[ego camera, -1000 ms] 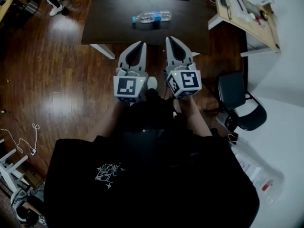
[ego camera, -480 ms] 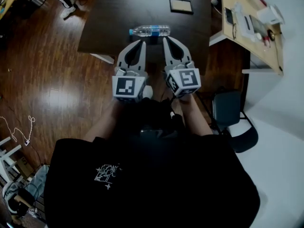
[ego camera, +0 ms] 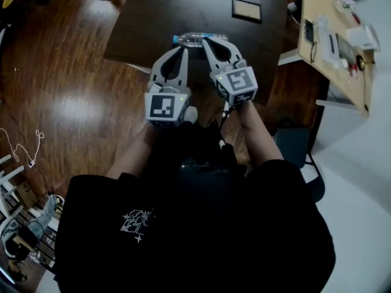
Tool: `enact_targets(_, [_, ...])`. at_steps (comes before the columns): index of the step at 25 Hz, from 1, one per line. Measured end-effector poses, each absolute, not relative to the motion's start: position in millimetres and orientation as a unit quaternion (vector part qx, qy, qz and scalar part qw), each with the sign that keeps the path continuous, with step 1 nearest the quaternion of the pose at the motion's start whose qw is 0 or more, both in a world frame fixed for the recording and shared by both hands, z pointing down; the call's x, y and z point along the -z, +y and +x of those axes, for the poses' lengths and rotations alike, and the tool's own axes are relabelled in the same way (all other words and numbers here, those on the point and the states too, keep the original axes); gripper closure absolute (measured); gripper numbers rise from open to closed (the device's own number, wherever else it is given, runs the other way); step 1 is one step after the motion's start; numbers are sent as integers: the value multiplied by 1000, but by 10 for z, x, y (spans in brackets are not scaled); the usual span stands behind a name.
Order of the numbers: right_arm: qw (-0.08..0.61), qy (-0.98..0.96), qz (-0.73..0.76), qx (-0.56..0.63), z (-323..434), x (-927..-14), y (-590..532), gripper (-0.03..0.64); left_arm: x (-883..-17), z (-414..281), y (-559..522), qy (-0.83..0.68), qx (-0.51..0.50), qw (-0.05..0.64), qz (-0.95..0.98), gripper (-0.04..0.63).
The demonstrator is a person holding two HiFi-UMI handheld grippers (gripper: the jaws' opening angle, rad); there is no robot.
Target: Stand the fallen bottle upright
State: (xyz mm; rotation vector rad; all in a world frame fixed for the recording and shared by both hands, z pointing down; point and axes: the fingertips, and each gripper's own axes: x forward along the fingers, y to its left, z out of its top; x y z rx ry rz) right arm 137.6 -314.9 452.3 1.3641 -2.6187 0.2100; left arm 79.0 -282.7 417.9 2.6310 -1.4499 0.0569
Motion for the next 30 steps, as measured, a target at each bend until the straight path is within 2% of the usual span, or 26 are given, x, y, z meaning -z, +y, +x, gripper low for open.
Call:
enact_targets(10, [222,-908,347,-73,889,-5272,-3528,586,-4222,399,-3070,-505,-24,73,860,601])
enact_targets(12, [251,-909,326,-65,818,-5410,-3589,559,-4233,301,-3117,-512,-23,74,856,601])
enact_targets(17, [325,-906,265,-60,642,-5835,-3671,435,-4284,143,-3198,-518,-22,80,852,601])
enact_targets(22, [418,-885,204,-11,537,-6205,-3722,368,-4321,31,-3254,-516,-26,86,852,601])
enact_targets(30, [505,-852,135,20,435,-6601,-3780,357,-4370,46,-3370,-509,-37,83,856,601])
